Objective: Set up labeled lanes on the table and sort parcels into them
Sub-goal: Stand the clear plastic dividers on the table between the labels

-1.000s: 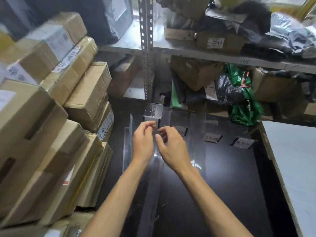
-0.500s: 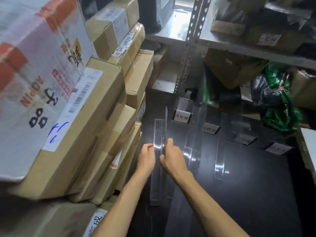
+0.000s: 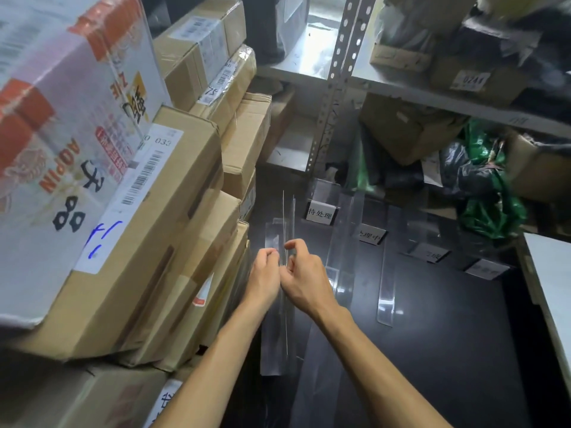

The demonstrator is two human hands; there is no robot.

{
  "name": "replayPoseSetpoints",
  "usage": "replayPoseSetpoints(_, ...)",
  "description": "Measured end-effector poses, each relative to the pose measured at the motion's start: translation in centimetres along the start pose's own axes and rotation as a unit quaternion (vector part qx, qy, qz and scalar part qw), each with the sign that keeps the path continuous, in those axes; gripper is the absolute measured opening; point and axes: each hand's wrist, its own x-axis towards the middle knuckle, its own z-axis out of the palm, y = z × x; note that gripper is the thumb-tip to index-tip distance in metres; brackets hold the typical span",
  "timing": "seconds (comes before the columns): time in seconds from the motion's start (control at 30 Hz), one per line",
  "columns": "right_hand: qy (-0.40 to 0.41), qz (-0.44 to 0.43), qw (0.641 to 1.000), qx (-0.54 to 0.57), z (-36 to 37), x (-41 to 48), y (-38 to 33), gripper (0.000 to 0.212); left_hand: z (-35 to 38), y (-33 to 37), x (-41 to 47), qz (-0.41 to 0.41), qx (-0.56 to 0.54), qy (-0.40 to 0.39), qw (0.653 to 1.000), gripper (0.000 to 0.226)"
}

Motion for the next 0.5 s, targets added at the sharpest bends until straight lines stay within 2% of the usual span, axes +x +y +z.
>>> replayPoseSetpoints(0.2, 0.080, -0.069, 0.991, 0.081, -3.4, -0.2, -3.2, 0.034, -0.3, 5.1, -2.0, 0.080, -0.051, 0.005, 0.996, 0.037)
replayPoseSetpoints(0.3, 0.143, -0.120, 0.976, 0.117, -6.6, -0.9, -5.5, 0.031, -0.1, 8.9, -4.1, 0.145, -0.096, -0.022, 0.985, 0.035)
replayPoseSetpoints(0.4, 0.215, -0.168, 0.953, 0.135, -9.7, -2.0, -7.3, 0.030, 0.7, 12.3, -6.7, 0.233, -0.148, -0.097, 0.956, 0.047)
replayPoseSetpoints(0.5, 0.269, -0.169, 0.926, 0.202, -12.4, -4.0, -7.8, 0.031, 2.9, 14.7, -9.1, 0.264, -0.189, -0.200, 0.924, 0.037)
